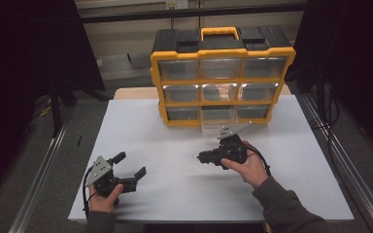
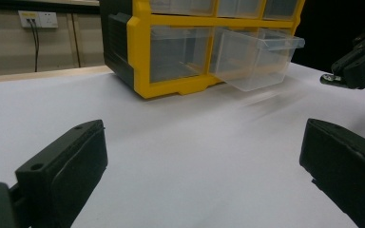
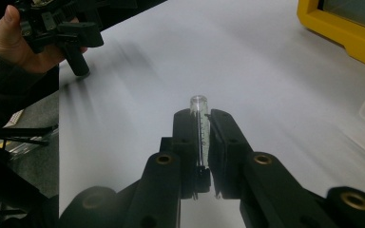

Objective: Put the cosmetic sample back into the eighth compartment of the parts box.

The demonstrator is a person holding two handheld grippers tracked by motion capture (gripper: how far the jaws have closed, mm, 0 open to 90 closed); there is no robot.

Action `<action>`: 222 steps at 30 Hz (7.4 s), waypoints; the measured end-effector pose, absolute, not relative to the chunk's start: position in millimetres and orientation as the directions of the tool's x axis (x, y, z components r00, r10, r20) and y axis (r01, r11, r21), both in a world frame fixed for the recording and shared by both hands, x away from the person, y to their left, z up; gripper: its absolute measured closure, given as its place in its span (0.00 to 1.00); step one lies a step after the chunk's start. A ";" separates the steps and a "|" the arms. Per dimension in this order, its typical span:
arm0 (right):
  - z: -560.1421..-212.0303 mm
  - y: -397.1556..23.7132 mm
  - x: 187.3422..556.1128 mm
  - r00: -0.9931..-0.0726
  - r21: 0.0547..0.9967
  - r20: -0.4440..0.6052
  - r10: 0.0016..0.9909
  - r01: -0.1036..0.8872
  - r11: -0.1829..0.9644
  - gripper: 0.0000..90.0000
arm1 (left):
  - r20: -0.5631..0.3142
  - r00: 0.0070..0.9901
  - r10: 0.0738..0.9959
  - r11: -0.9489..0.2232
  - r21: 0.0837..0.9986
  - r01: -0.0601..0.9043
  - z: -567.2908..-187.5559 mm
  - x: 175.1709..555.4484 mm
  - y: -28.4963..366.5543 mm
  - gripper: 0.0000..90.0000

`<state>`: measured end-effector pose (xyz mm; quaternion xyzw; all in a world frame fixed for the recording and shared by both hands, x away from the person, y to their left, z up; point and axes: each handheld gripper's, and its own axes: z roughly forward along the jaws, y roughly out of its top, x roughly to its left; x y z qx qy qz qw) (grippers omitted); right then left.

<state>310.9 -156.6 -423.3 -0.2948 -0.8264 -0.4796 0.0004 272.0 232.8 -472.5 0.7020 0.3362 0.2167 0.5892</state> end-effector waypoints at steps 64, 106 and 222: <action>-375.7 -178.1 344.7 -0.810 0.815 0.250 0.531 0.472 0.336 0.90 | -0.099 0.675 0.731 -0.069 0.974 0.217 -472.2 272.2 232.2 0.02; -359.2 -194.3 369.2 -0.774 0.824 0.225 0.592 0.475 0.309 0.90 | -0.113 0.673 0.731 -0.052 0.974 0.220 -472.3 272.3 231.5 0.02; -389.0 -249.0 348.2 -0.623 0.917 0.202 0.756 0.391 0.077 0.13 | -0.100 0.669 0.737 -0.068 0.973 0.220 -471.7 271.0 233.6 0.02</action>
